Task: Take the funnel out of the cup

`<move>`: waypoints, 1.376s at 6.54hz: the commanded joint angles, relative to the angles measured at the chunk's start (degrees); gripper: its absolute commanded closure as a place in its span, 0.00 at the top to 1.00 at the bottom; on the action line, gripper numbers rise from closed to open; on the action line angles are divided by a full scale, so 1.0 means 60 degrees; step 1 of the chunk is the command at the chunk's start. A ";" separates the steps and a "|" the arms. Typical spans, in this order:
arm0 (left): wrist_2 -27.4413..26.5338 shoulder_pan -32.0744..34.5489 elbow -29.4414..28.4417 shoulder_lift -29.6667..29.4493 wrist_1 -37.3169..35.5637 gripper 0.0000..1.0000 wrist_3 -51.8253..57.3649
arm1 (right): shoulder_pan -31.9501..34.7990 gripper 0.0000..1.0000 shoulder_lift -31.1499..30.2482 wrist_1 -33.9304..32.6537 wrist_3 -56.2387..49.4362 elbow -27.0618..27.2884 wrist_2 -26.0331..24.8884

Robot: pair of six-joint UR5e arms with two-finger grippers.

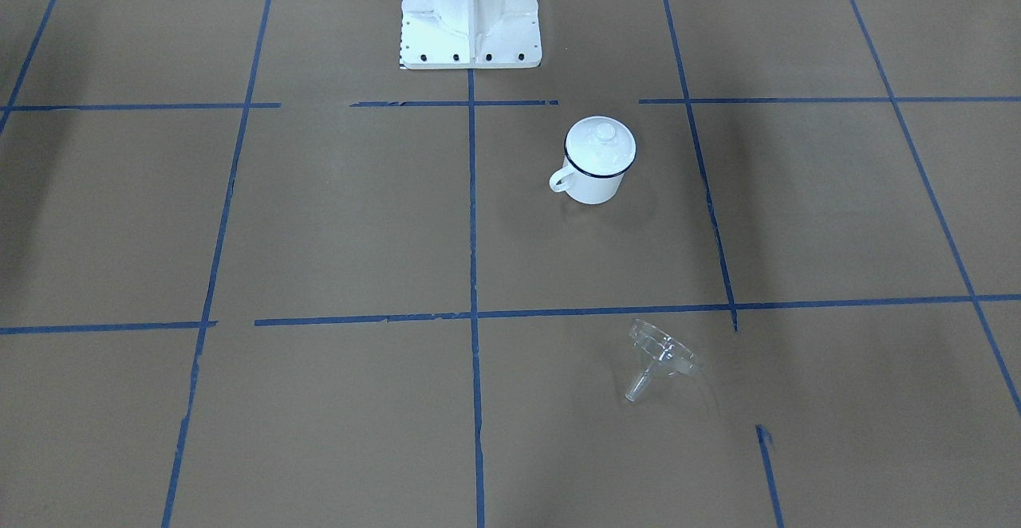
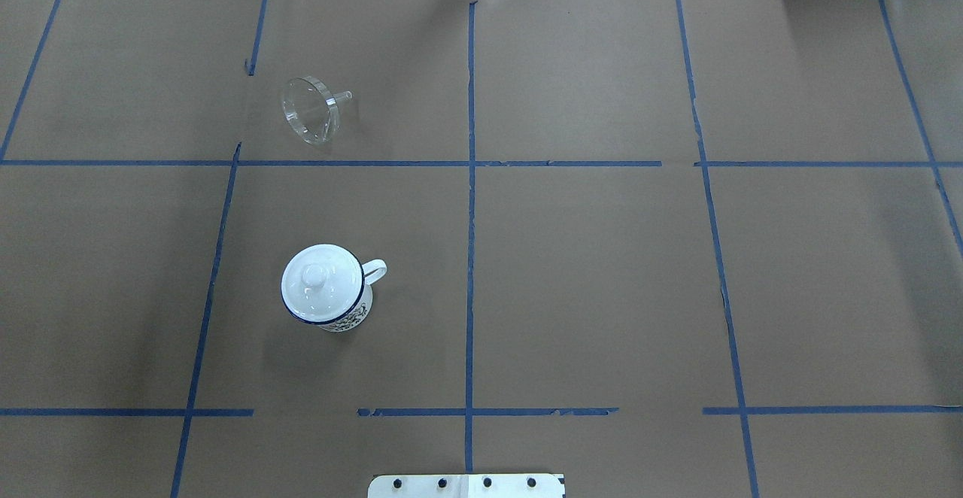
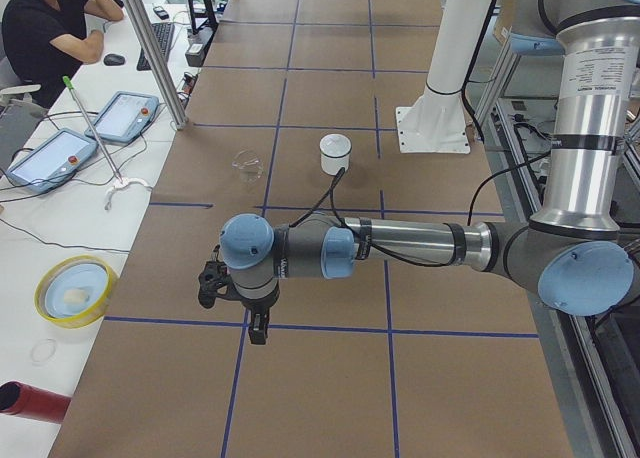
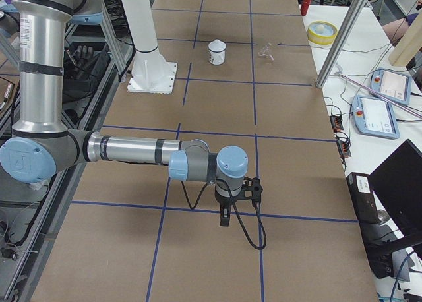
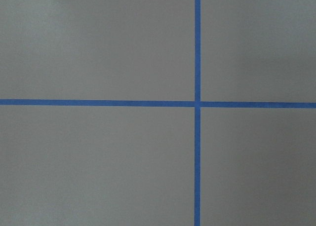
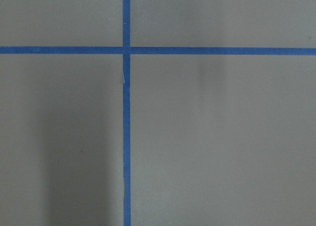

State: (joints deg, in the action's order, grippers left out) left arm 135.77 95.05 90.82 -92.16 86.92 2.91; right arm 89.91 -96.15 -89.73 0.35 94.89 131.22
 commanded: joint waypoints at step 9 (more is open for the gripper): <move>0.0003 -0.0006 0.0172 0.0081 0.0251 1.00 0.0013 | 0.0000 1.00 0.0000 0.0000 0.0000 0.0005 0.0000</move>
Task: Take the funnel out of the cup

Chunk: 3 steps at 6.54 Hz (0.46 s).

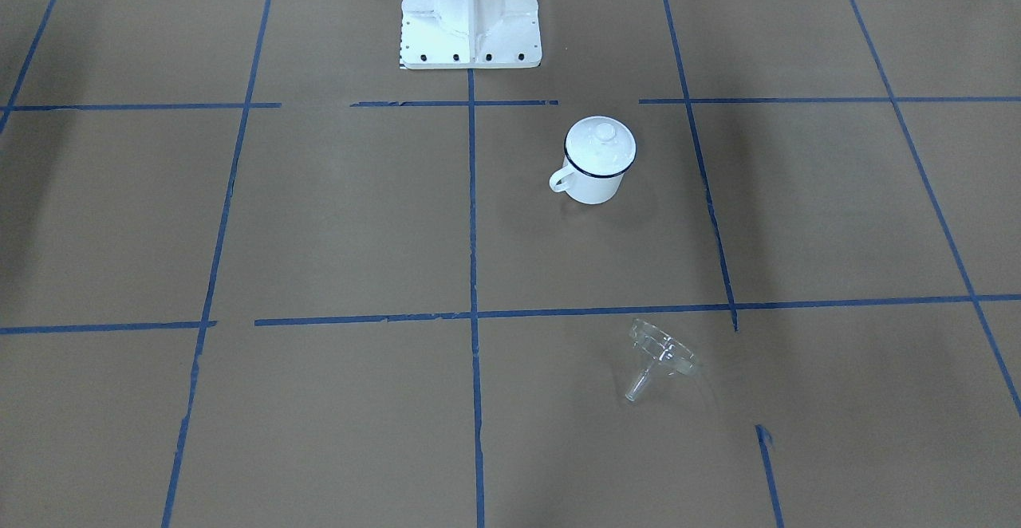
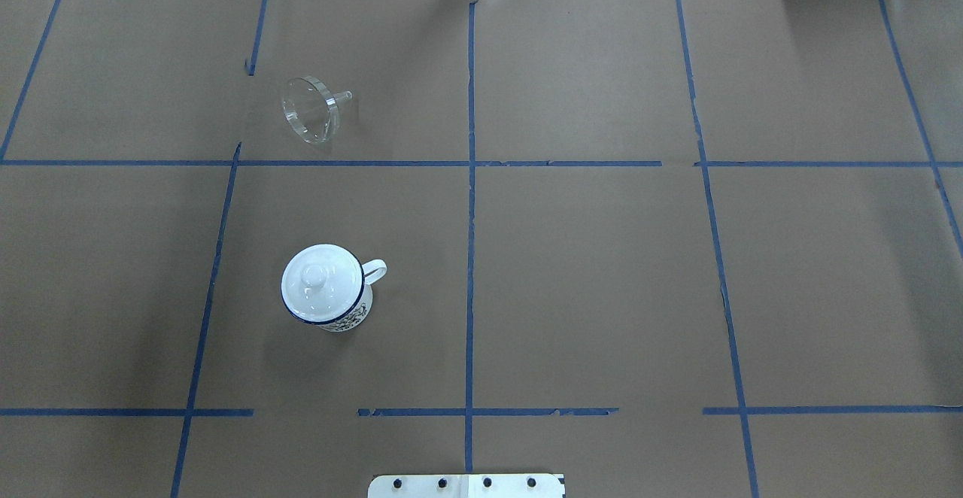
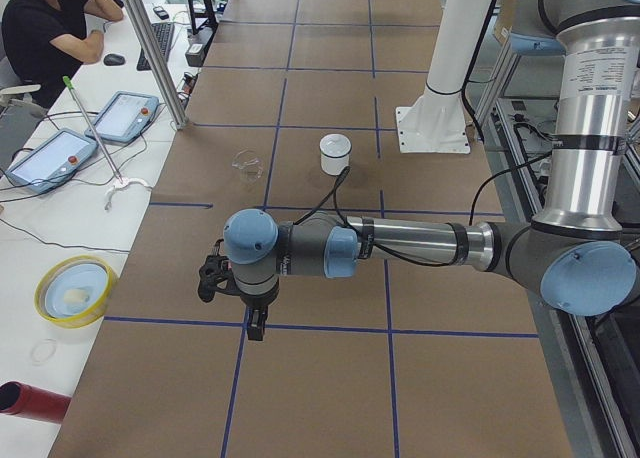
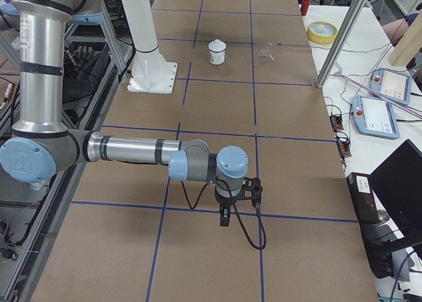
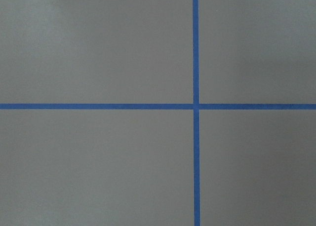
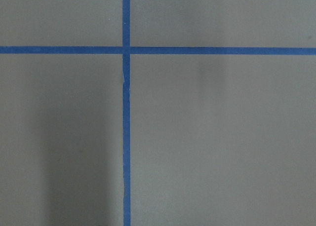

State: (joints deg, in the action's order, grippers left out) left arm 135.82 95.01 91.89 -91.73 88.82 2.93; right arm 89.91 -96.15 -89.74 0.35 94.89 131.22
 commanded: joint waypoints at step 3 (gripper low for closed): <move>-0.0050 0.0015 0.0065 0.0185 -0.0214 1.00 0.0068 | 0.0000 1.00 0.0000 0.0000 0.0000 0.0006 0.0000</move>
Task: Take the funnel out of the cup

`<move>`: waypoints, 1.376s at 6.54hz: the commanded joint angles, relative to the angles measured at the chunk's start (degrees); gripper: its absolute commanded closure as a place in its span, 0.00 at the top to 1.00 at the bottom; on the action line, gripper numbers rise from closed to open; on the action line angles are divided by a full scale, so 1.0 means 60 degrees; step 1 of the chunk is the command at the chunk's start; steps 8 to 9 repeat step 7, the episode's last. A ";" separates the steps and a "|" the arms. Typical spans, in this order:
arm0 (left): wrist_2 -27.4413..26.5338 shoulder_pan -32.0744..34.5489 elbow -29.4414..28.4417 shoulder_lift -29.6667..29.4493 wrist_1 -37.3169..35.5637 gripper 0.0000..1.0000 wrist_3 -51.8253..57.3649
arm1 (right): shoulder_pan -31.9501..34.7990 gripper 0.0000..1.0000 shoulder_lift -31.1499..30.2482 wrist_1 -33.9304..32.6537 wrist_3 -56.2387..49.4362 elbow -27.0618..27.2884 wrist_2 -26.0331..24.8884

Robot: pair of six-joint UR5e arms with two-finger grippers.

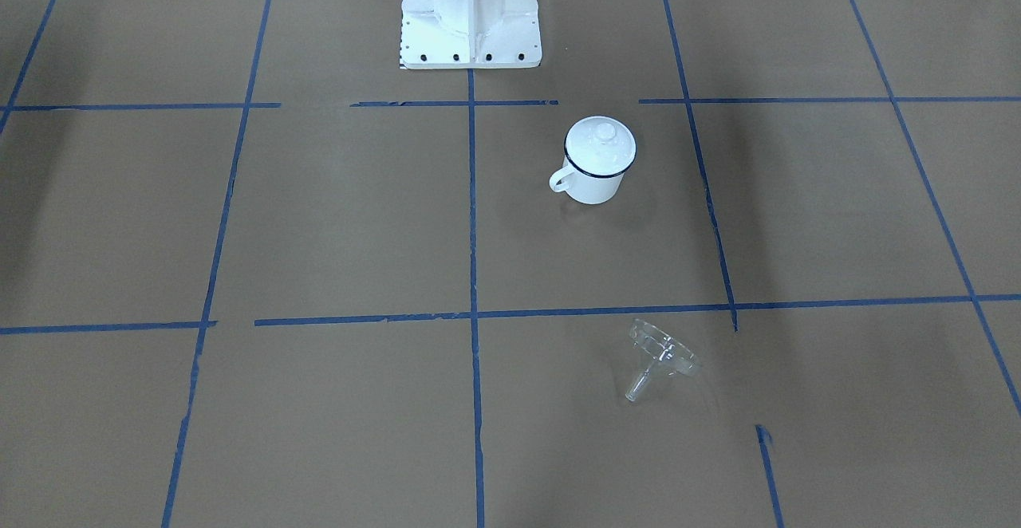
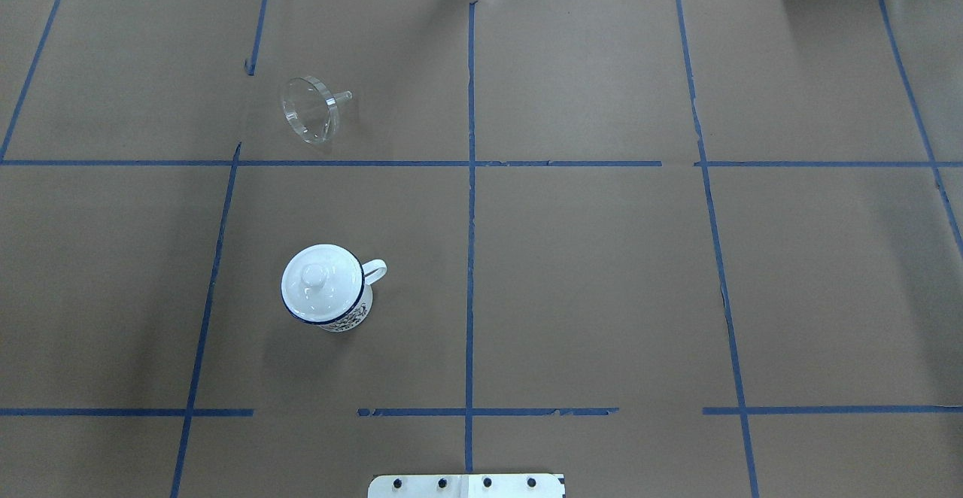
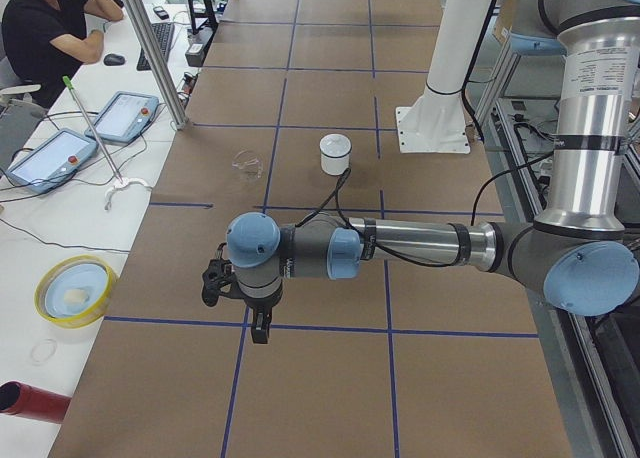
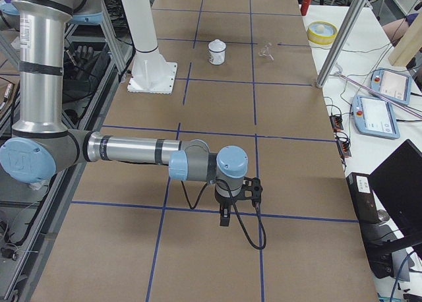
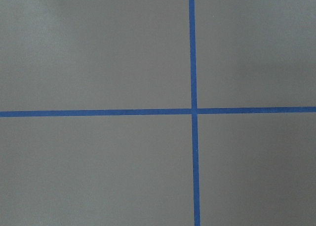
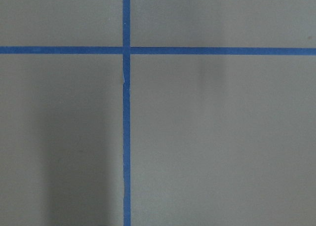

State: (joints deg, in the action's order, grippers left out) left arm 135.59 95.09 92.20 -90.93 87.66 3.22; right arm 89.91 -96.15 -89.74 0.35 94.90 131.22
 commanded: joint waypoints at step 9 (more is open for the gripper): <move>0.0063 -0.0013 0.0365 0.0155 -0.0738 1.00 0.0020 | 0.0000 1.00 0.0000 0.0000 0.0000 -0.0010 0.0000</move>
